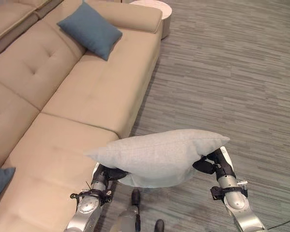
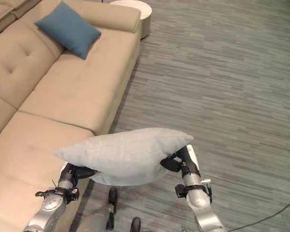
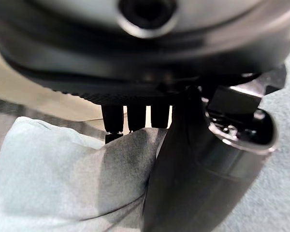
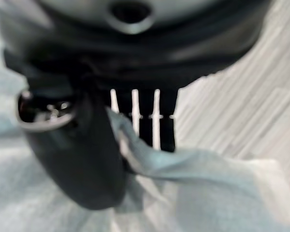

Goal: Pick up all the scattered cushions and arrange them neatly on the sofa.

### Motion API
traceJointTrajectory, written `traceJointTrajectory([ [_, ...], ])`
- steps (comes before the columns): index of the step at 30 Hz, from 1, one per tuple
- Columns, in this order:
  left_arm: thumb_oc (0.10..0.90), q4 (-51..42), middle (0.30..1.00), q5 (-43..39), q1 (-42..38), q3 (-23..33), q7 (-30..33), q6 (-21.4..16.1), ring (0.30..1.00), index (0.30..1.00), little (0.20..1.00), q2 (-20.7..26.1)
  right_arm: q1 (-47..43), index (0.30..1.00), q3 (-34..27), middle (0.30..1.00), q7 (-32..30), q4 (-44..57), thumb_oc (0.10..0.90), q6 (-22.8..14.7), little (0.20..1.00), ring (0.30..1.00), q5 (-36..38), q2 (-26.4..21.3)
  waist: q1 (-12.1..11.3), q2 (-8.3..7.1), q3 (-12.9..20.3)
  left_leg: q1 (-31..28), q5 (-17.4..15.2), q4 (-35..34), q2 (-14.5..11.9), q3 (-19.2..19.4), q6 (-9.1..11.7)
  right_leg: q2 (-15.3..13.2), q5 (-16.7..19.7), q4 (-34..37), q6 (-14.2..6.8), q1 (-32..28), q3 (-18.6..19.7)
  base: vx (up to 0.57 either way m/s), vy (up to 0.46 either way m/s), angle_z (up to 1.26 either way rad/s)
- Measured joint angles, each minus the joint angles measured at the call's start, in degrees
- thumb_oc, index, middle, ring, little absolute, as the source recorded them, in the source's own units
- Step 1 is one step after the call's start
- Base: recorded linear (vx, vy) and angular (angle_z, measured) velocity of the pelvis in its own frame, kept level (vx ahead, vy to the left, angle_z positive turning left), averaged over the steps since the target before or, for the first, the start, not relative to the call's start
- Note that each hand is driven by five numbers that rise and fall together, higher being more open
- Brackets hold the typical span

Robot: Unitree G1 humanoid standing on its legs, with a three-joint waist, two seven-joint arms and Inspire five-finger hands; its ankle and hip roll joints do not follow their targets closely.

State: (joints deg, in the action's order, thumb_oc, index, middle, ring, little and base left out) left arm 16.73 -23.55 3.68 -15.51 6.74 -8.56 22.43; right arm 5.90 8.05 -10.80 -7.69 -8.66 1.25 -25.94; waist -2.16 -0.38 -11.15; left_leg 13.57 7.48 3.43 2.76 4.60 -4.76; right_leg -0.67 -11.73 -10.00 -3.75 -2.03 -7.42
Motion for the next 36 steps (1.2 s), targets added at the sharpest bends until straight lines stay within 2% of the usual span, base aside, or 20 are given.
traceJointTrajectory([
  [1,0.4,0.0,0.3,0.0,-0.6,-0.2,0.0,0.0,0.3,0.3,0.3,0.6,0.0,0.3,0.1,0.3,0.5,0.1,0.4,0.0,0.3,0.3,0.0,0.0,-0.1,-0.22,0.0,-1.4,-0.5,-0.3,0.9,-0.1,-0.5,-2.2,-2.6,-8.5,-2.4,2.8,-0.2,0.13,0.174,-0.01],
  [2,0.4,0.0,0.3,0.0,-0.9,-0.1,0.0,0.0,0.3,0.3,0.3,1.0,0.0,0.3,0.1,0.3,0.7,0.4,0.4,0.0,0.3,0.3,0.0,0.0,0.0,-0.44,0.0,-2.0,-1.2,-0.4,1.5,-0.5,-0.7,-3.2,-2.5,-11.5,-3.3,4.0,0.0,0.19,0.221,0.02],
  [4,0.4,-0.2,0.3,-0.1,-2.2,0.0,0.0,0.0,0.3,0.3,0.3,2.7,0.1,0.3,0.4,0.3,1.1,1.6,0.4,0.0,0.3,0.3,0.0,0.8,0.2,-0.9,-0.3,-4.1,-2.9,-0.4,2.8,-2.0,-2.5,-5.9,-3.0,-26.6,-5.4,10.3,-0.6,0.18,0.1,0.24],
  [6,0.4,-0.5,0.3,-0.1,-2.2,0.5,0.0,-0.1,0.3,0.3,0.3,3.1,0.1,0.3,0.4,0.3,1.3,1.8,0.4,0.0,0.3,0.3,0.0,1.6,0.0,-0.98,-0.4,-5.8,-3.9,-0.7,3.0,-2.8,-3.2,-7.4,-3.3,-29.0,-5.0,12.3,-2.1,0.25,0.016,0.28],
  [10,0.4,-1.1,0.3,-0.2,-1.4,1.1,0.1,0.0,0.3,0.3,0.3,3.5,-0.1,0.3,0.6,0.3,1.9,2.1,0.4,-0.1,0.3,0.3,0.0,2.0,0.3,-1.02,-0.6,-9.0,-6.0,-1.6,2.1,-7.8,-1.2,-7.0,-1.0,-14.7,-2.4,17.6,-3.0,0.35,-0.049,0.5],
  [12,0.4,0.1,0.3,0.0,-1.4,1.5,0.1,-0.1,0.3,0.3,0.3,2.2,0.2,0.3,0.7,0.3,1.9,1.7,0.4,0.0,0.3,0.3,0.0,1.9,1.0,-1.29,-0.8,-9.6,-7.7,-1.7,2.0,-12.9,-1.0,-2.7,7.3,-3.1,-2.2,22.4,2.2,0.39,-0.081,0.87],
  [14,0.4,1.8,0.3,0.0,-1.3,1.0,0.0,-0.1,0.3,0.3,0.3,1.3,0.6,0.3,0.7,0.3,1.9,1.5,0.4,0.0,0.3,0.3,-0.1,2.0,3.2,-1.85,-0.9,-10.9,-8.0,-1.5,2.7,-16.2,0.1,-1.4,12.9,4.5,-3.3,23.0,6.2,0.3,-0.113,1.17],
  [16,0.4,1.9,0.3,0.0,-0.3,0.3,0.0,-0.1,0.3,0.3,0.3,1.0,1.3,0.3,0.5,0.3,1.9,1.3,0.4,0.0,0.3,0.3,-0.1,1.9,3.2,-3.46,-0.8,-12.8,-10.4,-1.5,4.3,-19.0,0.8,-3.0,14.9,7.0,-2.9,21.9,6.5,0.31,-0.151,0.92],
  [17,0.4,2.0,0.3,0.0,0.1,0.2,0.0,-0.1,0.3,0.3,0.3,0.7,1.7,0.3,0.4,0.3,1.9,1.2,0.4,0.1,0.3,0.3,-0.1,1.8,3.4,-3.23,-0.8,-13.5,-11.7,-1.2,4.3,-20.6,0.9,-3.1,18.4,6.8,-1.6,20.9,6.1,0.19,-0.108,0.75],
  [19,0.4,2.0,0.3,0.0,0.9,0.5,0.0,-0.1,0.3,0.3,0.3,-1.0,1.9,0.3,-0.1,0.3,1.9,0.8,0.4,0.2,0.3,0.3,-0.1,1.3,3.3,-1.34,0.0,-13.9,-14.2,0.0,1.8,-22.3,2.0,-1.0,19.4,4.7,-0.4,20.5,5.3,0.21,-0.162,0.68],
  [21,0.4,1.8,0.3,0.0,0.8,0.6,0.0,-0.1,0.3,0.3,0.3,-0.8,1.0,0.3,0.1,0.3,2.1,0.6,0.4,0.3,0.3,0.3,0.0,0.0,3.2,-0.82,0.1,-13.9,-15.0,3.5,-0.9,-20.6,5.3,0.8,18.4,4.0,2.8,18.6,1.8,0.29,-0.272,0.75],
  [24,0.4,1.1,0.3,-0.1,0.9,-0.1,-0.4,-0.1,0.3,0.3,0.3,-0.9,0.6,0.3,-0.3,0.3,2.0,0.7,0.4,0.2,0.3,0.3,0.0,-0.7,3.0,-1.83,0.0,-10.9,-15.6,15.1,-1.4,-18.2,7.4,1.9,16.1,4.4,6.1,14.4,-0.7,0.07,-0.13,0.61],
  [25,0.4,0.7,0.3,-0.2,0.7,-0.1,-0.4,-0.1,0.3,0.3,0.3,-1.0,0.0,0.3,-0.6,0.3,2.0,0.7,0.4,0.1,0.3,0.3,0.1,-0.6,3.0,-2.37,-0.2,-6.8,-15.8,24.0,-0.9,-17.0,8.1,2.0,16.0,4.7,7.0,13.6,-1.3,0.04,-0.108,0.29],
  [27,0.4,0.5,0.3,-1.1,0.0,0.5,-0.5,-0.4,0.3,0.3,0.3,-0.8,-1.3,0.3,-0.5,0.3,1.8,0.8,0.4,-0.3,0.3,0.3,0.3,-0.5,3.4,-2.91,-0.3,0.9,-15.8,32.6,-2.6,-12.6,8.9,2.5,14.6,6.5,8.0,11.8,-3.5,0.09,-0.119,0.36],
  [29,0.4,0.1,0.3,-1.1,0.0,1.1,-0.4,-0.4,0.3,0.3,0.3,-0.3,-1.8,0.3,-0.3,0.3,1.8,0.9,0.4,-0.3,0.3,0.3,0.4,-0.3,3.0,-4.71,-0.7,3.3,-16.2,28.6,-3.6,-7.9,8.0,2.6,14.7,8.6,7.2,10.6,-3.5,0.19,-0.073,0.14],
  [32,0.4,0.2,0.3,-1.1,0.0,0.3,-0.8,-0.4,0.3,0.3,0.3,-0.5,-0.5,0.3,-0.8,0.3,1.7,0.9,0.4,-0.2,0.3,0.3,0.5,-0.3,3.6,-4.91,-0.9,3.4,-14.9,16.6,-3.5,-3.1,7.8,2.5,14.7,10.1,6.7,8.5,-6.7,0.18,-0.032,0.33],
  [33,0.4,0.3,0.3,-1.1,0.0,-0.1,-0.9,-0.4,0.3,0.3,0.3,-0.7,-0.1,0.3,-1.1,0.3,1.6,0.9,0.4,-0.3,0.3,0.3,0.6,-0.3,3.7,-4.93,-0.9,4.0,-14.1,14.1,-3.3,-1.1,7.8,2.4,13.2,10.2,4.3,8.1,-7.5,0.26,0.007,0.54],
  [34,0.4,0.3,0.3,-1.1,0.0,-0.3,-0.9,-0.4,0.3,0.3,0.3,-0.8,0.3,0.3,-1.4,0.3,1.5,0.8,0.4,-0.2,0.3,0.3,0.6,-0.2,4.2,-4.82,-0.9,4.6,-13.1,11.7,-3.1,0.8,7.0,2.3,11.8,9.7,0.1,8.1,-8.6,0.22,0.034,0.64],
  [35,0.4,0.3,0.3,-1.1,0.1,-0.3,-1.0,-0.4,0.3,0.3,0.3,-1.6,0.8,0.3,-1.8,0.3,1.4,0.7,0.4,-0.3,0.3,0.3,0.6,-0.1,4.5,-3.7,-1.3,5.6,-11.0,8.2,-4.3,2.2,7.1,2.4,7.2,4.7,-6.1,9.5,-10.4,0.22,0.034,0.6],
  [36,0.4,0.3,0.3,-1.1,0.4,-0.2,-1.4,-0.4,0.3,0.3,0.3,-0.9,1.0,0.3,-1.8,0.3,1.4,0.8,0.4,-0.3,0.3,0.3,0.6,-0.4,4.2,-3.6,-1.2,5.4,-9.5,7.6,-4.9,4.3,8.8,3.3,7.0,4.0,-0.8,9.2,-11.0,0.16,0.06,0.56],
])
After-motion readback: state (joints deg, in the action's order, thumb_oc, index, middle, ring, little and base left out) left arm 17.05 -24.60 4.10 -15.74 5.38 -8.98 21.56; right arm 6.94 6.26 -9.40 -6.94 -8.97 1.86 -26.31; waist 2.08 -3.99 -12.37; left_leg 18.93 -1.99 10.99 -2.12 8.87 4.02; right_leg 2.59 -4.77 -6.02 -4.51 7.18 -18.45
